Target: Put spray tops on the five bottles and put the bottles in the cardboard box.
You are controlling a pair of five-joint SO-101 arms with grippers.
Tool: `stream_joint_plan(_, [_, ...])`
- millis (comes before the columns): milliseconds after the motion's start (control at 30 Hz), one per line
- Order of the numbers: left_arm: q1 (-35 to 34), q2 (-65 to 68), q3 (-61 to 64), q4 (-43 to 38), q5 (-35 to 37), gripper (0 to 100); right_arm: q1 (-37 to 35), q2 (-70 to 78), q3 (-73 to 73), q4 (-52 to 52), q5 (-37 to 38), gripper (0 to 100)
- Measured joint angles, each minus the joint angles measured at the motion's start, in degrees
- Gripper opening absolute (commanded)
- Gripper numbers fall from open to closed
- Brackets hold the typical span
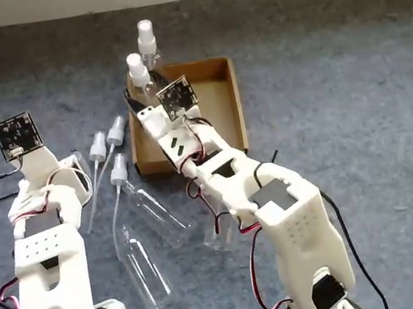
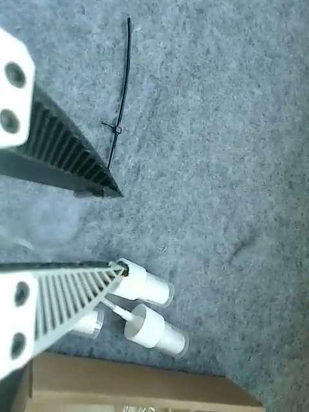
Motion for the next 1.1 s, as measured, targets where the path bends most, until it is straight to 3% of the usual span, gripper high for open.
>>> stream_joint_plan(700, [0.00,0.00,0.00,0.00,0.00,16,0.00,0.00,0.00,0.00,4.13,0.8])
stream_joint_plan(900, [0.00,0.00,0.00,0.00,0.00,16,-0.09,0.00,0.00,0.00,4.13,12.3])
stream_joint_plan(1100, [0.00,0.00,0.00,0.00,0.00,16,-0.26,0.00,0.00,0.00,4.13,12.8])
